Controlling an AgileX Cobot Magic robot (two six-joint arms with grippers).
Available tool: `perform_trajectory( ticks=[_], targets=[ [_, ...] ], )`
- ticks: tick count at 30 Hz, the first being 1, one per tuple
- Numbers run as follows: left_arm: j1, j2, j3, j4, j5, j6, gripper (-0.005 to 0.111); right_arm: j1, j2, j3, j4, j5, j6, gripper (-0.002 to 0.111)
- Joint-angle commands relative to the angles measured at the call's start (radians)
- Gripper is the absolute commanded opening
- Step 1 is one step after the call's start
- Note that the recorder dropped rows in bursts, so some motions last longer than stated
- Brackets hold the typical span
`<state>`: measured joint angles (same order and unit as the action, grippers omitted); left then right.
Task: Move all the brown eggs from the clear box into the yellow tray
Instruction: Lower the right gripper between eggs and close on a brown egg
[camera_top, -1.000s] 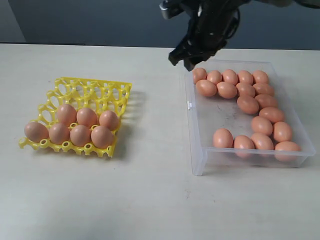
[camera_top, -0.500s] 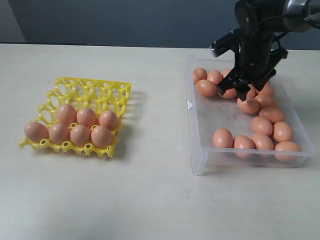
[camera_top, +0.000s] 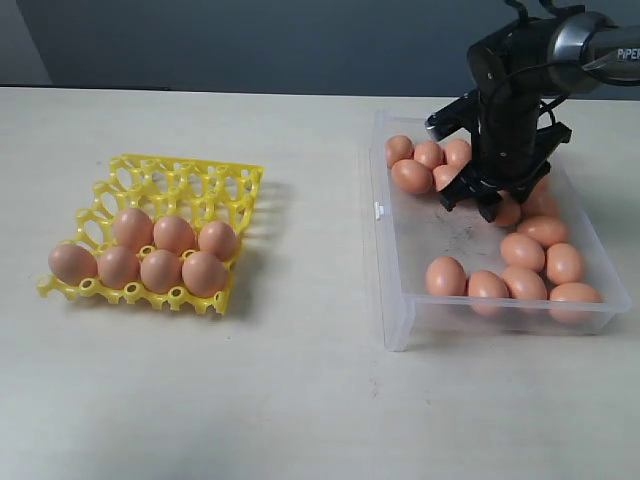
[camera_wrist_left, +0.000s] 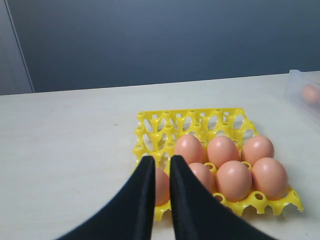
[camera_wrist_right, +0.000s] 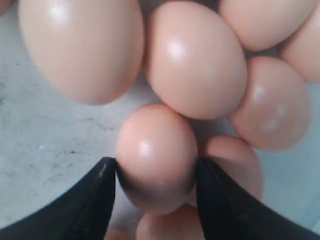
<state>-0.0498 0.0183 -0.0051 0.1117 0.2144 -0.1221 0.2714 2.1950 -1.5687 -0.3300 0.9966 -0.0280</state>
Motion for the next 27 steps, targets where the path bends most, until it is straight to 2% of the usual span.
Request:
perform_trajectory(
  ticks=[1, 9, 11, 12, 16, 27],
  targets=[
    [-0.002, 0.006, 0.005, 0.002, -0.006, -0.001, 0.012, -0.019, 0.030, 0.002, 0.021, -0.069, 0.001, 0.047],
    [-0.002, 0.006, 0.005, 0.002, -0.006, -0.001, 0.012, -0.019, 0.076, 0.002, 0.047, -0.105, 0.001, 0.047],
    [-0.002, 0.006, 0.005, 0.002, -0.006, -0.001, 0.012, -0.019, 0.081, 0.002, 0.047, -0.110, 0.001, 0.044],
    [-0.002, 0.006, 0.005, 0.002, -0.006, -0.001, 0.012, -0.019, 0.081, 0.002, 0.049, -0.114, 0.001, 0.037],
    [-0.002, 0.006, 0.005, 0.002, -0.006, -0.001, 0.012, -0.019, 0.081, 0.002, 0.070, -0.113, 0.001, -0.001],
    [-0.002, 0.006, 0.005, 0.002, -0.006, -0.001, 0.012, 0.020, -0.032, 0.002, 0.168, -0.086, -0.003, 0.001]
  ],
)
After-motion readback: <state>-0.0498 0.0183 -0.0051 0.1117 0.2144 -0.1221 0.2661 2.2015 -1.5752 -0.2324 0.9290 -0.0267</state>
